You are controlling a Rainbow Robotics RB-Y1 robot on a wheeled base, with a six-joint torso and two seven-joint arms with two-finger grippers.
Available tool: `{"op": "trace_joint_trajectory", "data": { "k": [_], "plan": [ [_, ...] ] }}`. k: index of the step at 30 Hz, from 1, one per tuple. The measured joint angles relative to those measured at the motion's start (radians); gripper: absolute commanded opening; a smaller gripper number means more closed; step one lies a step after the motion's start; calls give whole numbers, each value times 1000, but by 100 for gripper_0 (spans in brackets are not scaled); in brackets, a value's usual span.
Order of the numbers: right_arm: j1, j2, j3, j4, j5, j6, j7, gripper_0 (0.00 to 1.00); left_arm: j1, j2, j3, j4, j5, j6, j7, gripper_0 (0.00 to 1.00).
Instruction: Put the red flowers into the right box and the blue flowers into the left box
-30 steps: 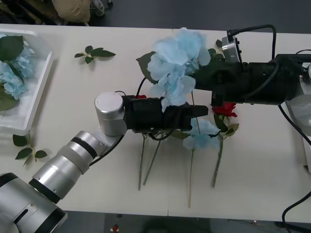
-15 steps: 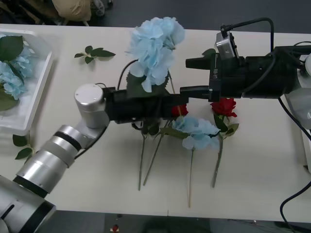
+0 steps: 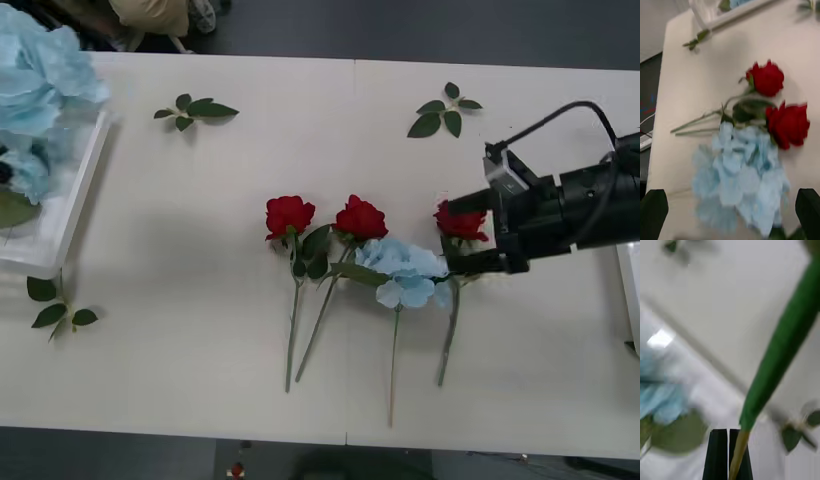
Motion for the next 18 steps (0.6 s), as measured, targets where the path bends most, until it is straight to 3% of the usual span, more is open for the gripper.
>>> {"op": "trace_joint_trajectory", "data": {
  "k": [4,8,9,10,11,13,15,18],
  "plan": [
    [68,-47,0,0,67,33,-269,100,1,21,27,1,-256,-28,0,0],
    [87,-49,0,0,166,22,-377,100,18,11,-39,2,-376,-231,0,1],
    [87,-49,0,0,184,8,-394,100,28,10,-63,2,-414,-282,1,15],
    [87,-48,0,0,200,-10,-433,100,38,10,-88,2,-455,-324,7,37],
    [87,-47,0,0,218,-32,-508,100,50,10,-114,2,-497,-356,22,75],
    [86,-37,0,0,257,-65,-695,100,72,10,-161,2,-561,-405,78,94],
    [83,-17,0,0,306,-90,-817,100,87,10,-190,7,-585,-444,150,100],
    [72,19,0,0,398,-127,-834,100,90,9,-195,28,-581,-460,176,100]
  ]
}}
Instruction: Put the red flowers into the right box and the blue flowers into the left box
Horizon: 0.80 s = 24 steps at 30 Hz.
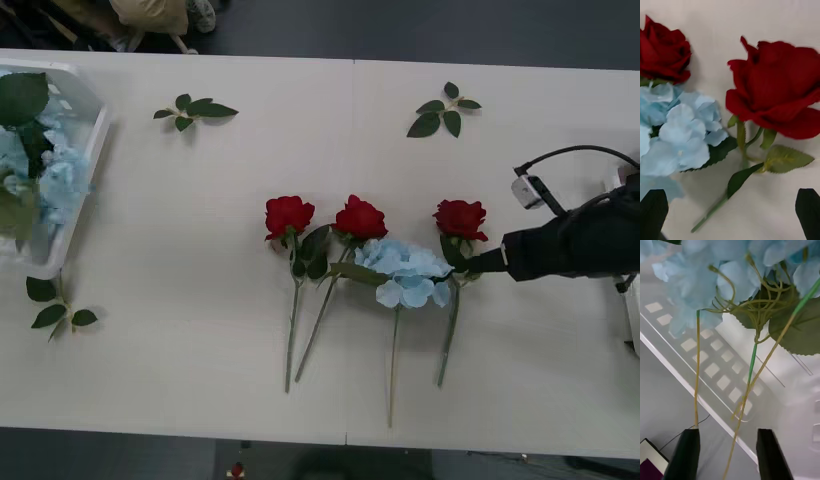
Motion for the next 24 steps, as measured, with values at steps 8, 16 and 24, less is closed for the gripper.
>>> {"op": "trace_joint_trajectory", "data": {
  "k": [8,16,24],
  "plan": [
    [-19,53,0,0,171,-12,-204,100,0,-6,75,-66,584,179,-47,100],
    [-19,106,1,1,255,-25,-205,100,-63,-160,-137,-227,910,165,158,100],
    [-95,128,147,91,280,-130,-205,100,-75,-363,-324,-451,532,126,674,100]
  ]
}}
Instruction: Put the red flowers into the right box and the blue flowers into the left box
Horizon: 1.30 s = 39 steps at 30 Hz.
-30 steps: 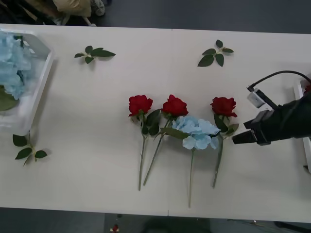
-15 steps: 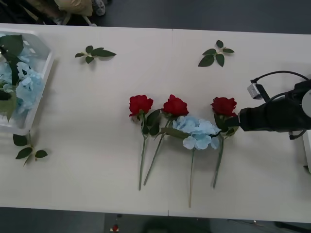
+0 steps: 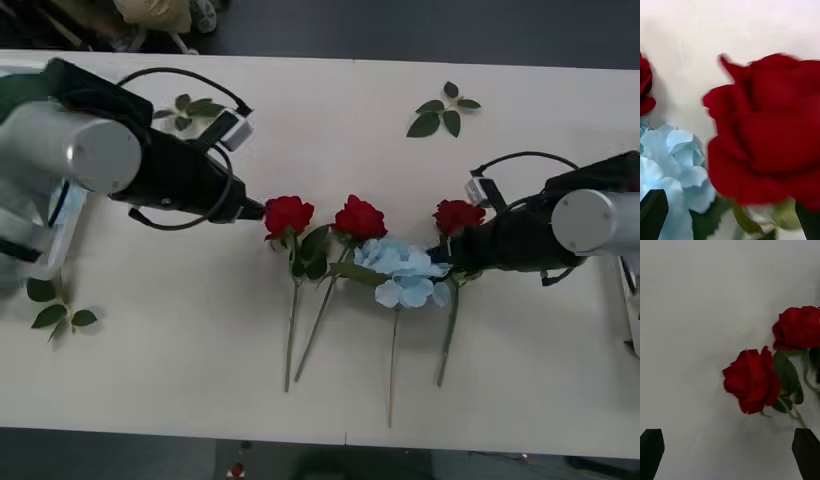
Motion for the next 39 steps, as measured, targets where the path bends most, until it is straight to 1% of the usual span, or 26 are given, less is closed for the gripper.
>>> {"op": "trace_joint_trajectory", "data": {
  "k": [2,4,7,8,9,10,11,12,13,15,18,20,21,25,28,31,33,35,37,39],
  "plan": [
    [-29,0,55,34,0,-35,0,100,0,-55,-54,-4,-96,0,88,100],
    [-55,0,103,63,0,-81,0,100,0,-97,-109,-4,-146,0,157,100],
    [-91,-2,158,98,0,-136,0,100,0,-132,-190,-3,-215,0,179,100],
    [-101,-4,171,108,0,-156,0,94,0,-139,-218,-3,-238,0,182,100],
    [-112,-4,185,120,0,-184,0,74,0,-142,-247,-3,-257,0,199,100],
    [-122,-5,198,134,0,-207,0,57,0,-144,-275,-2,-269,0,229,100],
    [-135,-6,211,152,0,-229,0,28,-2,-146,-305,0,-282,0,273,100],
    [-150,-6,224,169,0,-242,0,11,-5,-146,-338,7,-293,0,316,100],
    [-166,-6,235,188,0,-250,0,0,-13,-146,-372,21,-300,-1,360,100],
    [-193,-7,253,220,0,-259,0,0,-36,-147,-438,62,-310,-1,411,100],
    [-215,-8,261,251,0,-261,0,0,-66,-160,-500,127,-331,-1,416,100],
    [-216,-13,260,258,0,-263,0,0,-75,-179,-498,149,-342,1,416,38],
    [-216,-15,260,259,-1,-267,0,0,-78,-188,-489,158,-345,1,416,1],
    [-208,-19,240,260,-59,-258,9,0,-80,-225,-448,203,-371,-2,415,0],
    [-195,-32,169,258,-190,-170,94,0,-80,-239,-441,220,-414,-37,402,0],
    [-169,-55,82,218,-201,-130,187,0,-80,-239,-441,222,-428,-45,399,0],
    [-129,-74,-11,145,-145,-86,188,0,-80,-237,-440,222,-447,-45,399,0],
    [-77,-78,-150,57,-55,-10,188,0,-80,-232,-430,221,-477,-43,397,0],
    [-33,-78,-312,-1,0,61,188,0,-80,-220,-389,218,-520,-25,364,0],
    [-15,-83,-448,-30,64,142,188,0,-80,-201,-320,206,-521,-10,274,0]
  ]
}}
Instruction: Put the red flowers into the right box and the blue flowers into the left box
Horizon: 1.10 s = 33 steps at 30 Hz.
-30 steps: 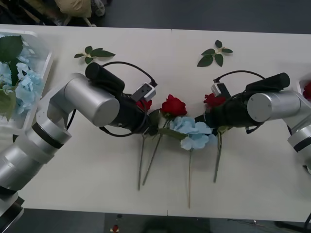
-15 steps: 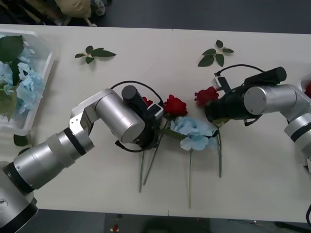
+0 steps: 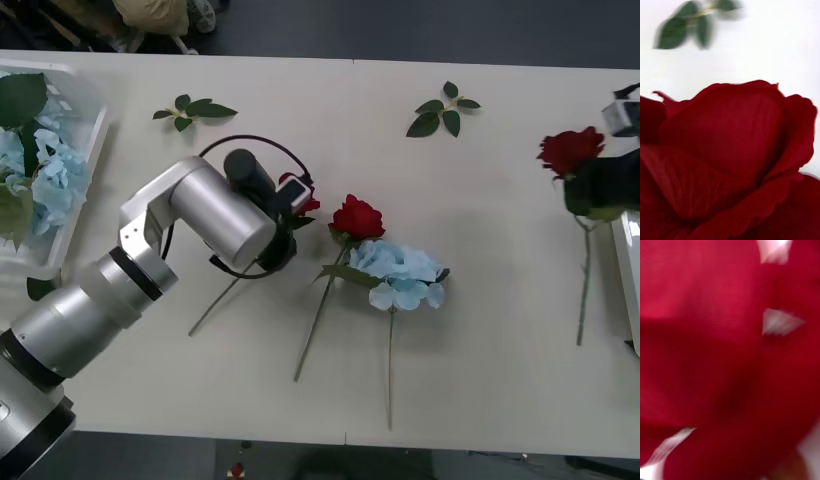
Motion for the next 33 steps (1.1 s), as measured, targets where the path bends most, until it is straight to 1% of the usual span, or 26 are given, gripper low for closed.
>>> {"op": "trace_joint_trajectory", "data": {
  "k": [1,3,6,8,10,12,14,16,19,20,21,23,24,25,26,27,28,29,30,33],
  "plan": [
    [2,-12,-46,-10,33,37,0,0,0,11,40,-9,12,2,-59,0],
    [2,-64,-78,-14,73,68,0,0,1,35,120,-35,56,2,-141,0],
    [2,-180,-30,-4,108,68,0,0,1,69,230,-89,179,2,-186,0],
    [1,-249,15,32,135,47,0,0,1,80,284,-133,320,-21,-221,0],
    [0,-294,39,94,146,-9,0,0,1,82,304,-170,467,-98,-261,0],
    [-1,-323,52,171,149,-119,0,0,1,72,294,-201,610,-227,-281,0],
    [-1,-342,72,232,149,-222,0,0,0,49,271,-217,692,-301,-282,0],
    [-1,-360,111,277,159,-303,0,0,-5,11,251,-229,708,-330,-302,0],
    [-1,-381,189,337,198,-449,0,0,-18,-54,236,-253,708,-359,-405,0],
    [-3,-384,206,354,201,-467,0,0,-23,-74,235,-262,710,-361,-426,0],
    [-5,-384,215,368,201,-470,0,3,-27,-90,235,-269,715,-361,-432,0],
    [-7,-383,214,396,198,-470,0,35,-33,-120,235,-284,734,-367,-431,0],
    [-7,-383,209,406,198,-470,0,48,-34,-134,235,-292,737,-383,-431,0],
    [-7,-383,202,419,201,-470,0,55,-34,-148,235,-300,736,-406,-431,0],
    [-7,-383,194,432,210,-472,0,67,-34,-161,235,-307,735,-422,-431,0],
    [-7,-383,188,443,221,-481,0,82,-34,-171,235,-313,733,-433,-431,0],
    [-7,-383,185,454,230,-496,0,88,-34,-178,235,-317,729,-437,-431,0],
    [-7,-383,183,465,233,-516,0,98,-34,-182,233,-320,725,-442,-431,0],
    [-7,-383,184,475,233,-530,0,100,-34,-183,227,-322,721,-453,-431,0],
    [-7,-383,202,483,228,-535,0,100,-34,-181,185,-323,719,-528,-431,0]
  ]
}}
